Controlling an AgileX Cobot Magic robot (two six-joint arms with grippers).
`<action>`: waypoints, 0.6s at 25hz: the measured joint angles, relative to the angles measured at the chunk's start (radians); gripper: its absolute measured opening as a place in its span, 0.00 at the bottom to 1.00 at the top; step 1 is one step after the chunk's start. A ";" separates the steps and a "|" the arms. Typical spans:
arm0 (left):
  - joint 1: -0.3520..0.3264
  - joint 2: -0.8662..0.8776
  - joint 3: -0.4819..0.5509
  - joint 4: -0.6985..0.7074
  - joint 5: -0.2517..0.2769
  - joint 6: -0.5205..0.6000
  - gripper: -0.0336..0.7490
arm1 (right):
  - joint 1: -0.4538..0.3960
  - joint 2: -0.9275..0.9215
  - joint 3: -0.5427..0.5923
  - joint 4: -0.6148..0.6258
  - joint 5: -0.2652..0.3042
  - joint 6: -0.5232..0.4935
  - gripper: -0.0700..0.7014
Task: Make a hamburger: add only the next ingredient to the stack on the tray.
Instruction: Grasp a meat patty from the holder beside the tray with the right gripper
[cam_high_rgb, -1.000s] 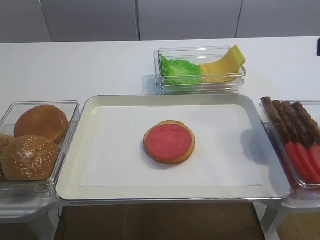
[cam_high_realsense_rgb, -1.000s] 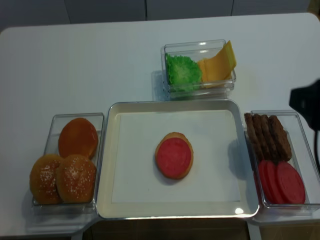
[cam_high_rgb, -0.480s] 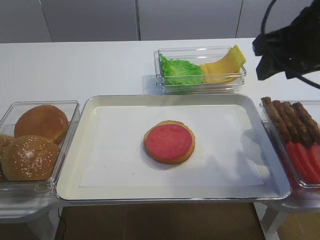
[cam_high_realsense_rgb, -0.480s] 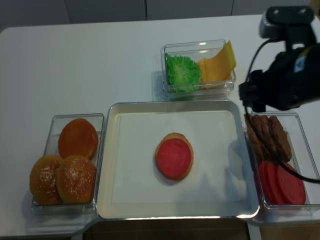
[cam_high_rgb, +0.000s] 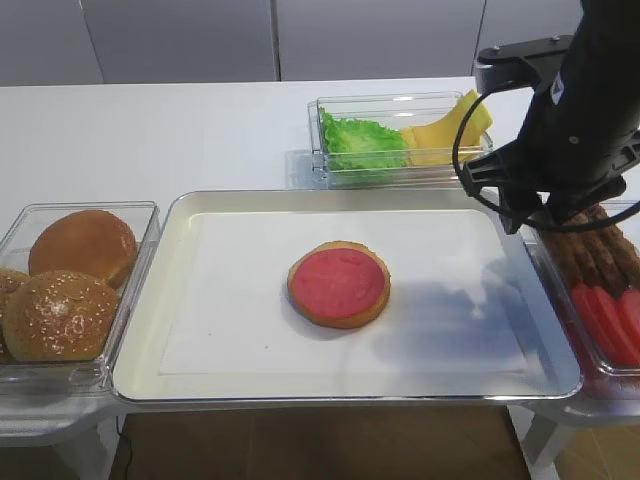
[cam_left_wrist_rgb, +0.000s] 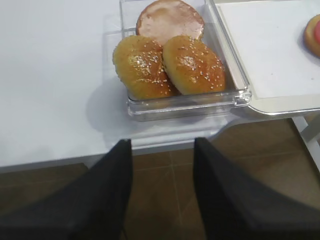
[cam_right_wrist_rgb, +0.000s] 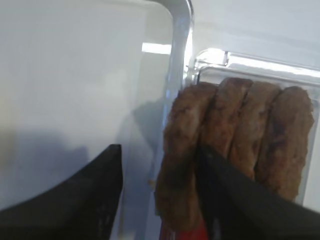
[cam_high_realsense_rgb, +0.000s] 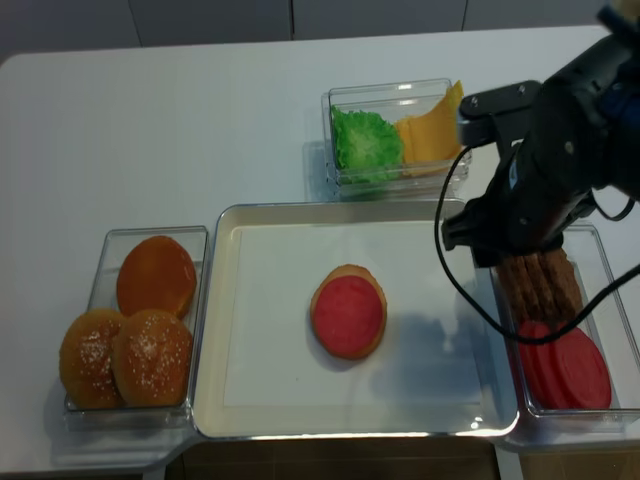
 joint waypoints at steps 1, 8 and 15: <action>0.000 0.000 0.000 0.000 0.000 0.000 0.43 | 0.000 0.010 0.000 -0.004 0.000 0.004 0.58; 0.000 0.000 0.000 0.000 0.000 0.000 0.43 | 0.000 0.028 -0.004 -0.037 0.000 0.013 0.52; 0.000 0.000 0.000 0.000 0.000 0.000 0.43 | 0.000 0.028 -0.004 -0.047 0.006 0.013 0.34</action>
